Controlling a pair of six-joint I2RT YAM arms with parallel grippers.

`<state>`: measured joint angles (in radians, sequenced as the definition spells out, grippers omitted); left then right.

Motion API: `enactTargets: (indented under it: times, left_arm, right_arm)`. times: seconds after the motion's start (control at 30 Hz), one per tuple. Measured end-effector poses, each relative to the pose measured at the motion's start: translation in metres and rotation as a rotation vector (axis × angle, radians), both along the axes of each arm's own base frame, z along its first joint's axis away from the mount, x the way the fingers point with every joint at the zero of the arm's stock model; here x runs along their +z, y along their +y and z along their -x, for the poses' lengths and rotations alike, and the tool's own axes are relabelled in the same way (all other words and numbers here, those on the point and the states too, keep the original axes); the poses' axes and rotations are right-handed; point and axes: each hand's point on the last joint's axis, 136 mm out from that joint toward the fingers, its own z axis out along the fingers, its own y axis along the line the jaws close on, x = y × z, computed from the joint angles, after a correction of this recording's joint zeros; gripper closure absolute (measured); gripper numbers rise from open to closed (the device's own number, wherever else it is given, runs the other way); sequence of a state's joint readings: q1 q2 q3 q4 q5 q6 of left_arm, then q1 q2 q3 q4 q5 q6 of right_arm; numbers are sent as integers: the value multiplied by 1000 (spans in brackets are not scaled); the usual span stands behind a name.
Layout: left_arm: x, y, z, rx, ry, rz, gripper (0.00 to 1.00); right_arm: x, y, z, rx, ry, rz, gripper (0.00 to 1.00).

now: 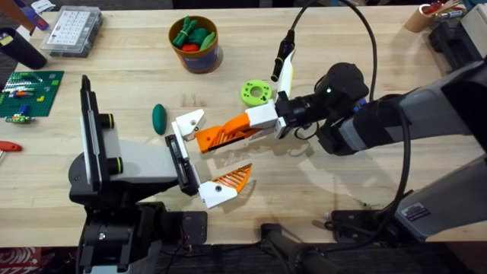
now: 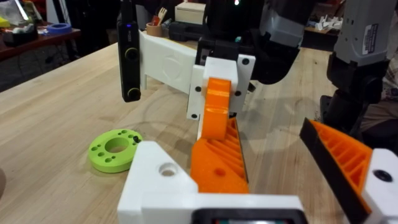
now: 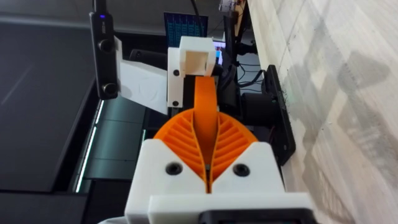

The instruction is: Pick up the gripper from the table and insert it into the empty holder that is missing its gripper. Then pick up a screw, insert it into the mounting hole, and use the screwdriver to tighten it. Finally, clean up the table by picking up the vegetable and placing it into the bucket.

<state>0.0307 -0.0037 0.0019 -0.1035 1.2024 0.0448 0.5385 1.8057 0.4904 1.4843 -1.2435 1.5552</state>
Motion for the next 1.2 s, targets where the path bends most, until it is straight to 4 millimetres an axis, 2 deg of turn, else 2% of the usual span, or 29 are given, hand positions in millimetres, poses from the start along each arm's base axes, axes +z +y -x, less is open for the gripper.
enactTargets:
  times: [0.5, 0.77, 1.2]
  left_arm:
    - [-1, 1, -1, 9, 15, -1, 10]
    - [-1, 1, -1, 10, 15, -1, 10]
    - [-1, 1, -1, 10, 15, -1, 10]
  right_arm:
    - [-2, 0, 0, 3, 18, 8, 987]
    - [6, -1, 0, 0, -21, -19, 987]
    - [0, -2, -3, -9, 31, 6, 986]
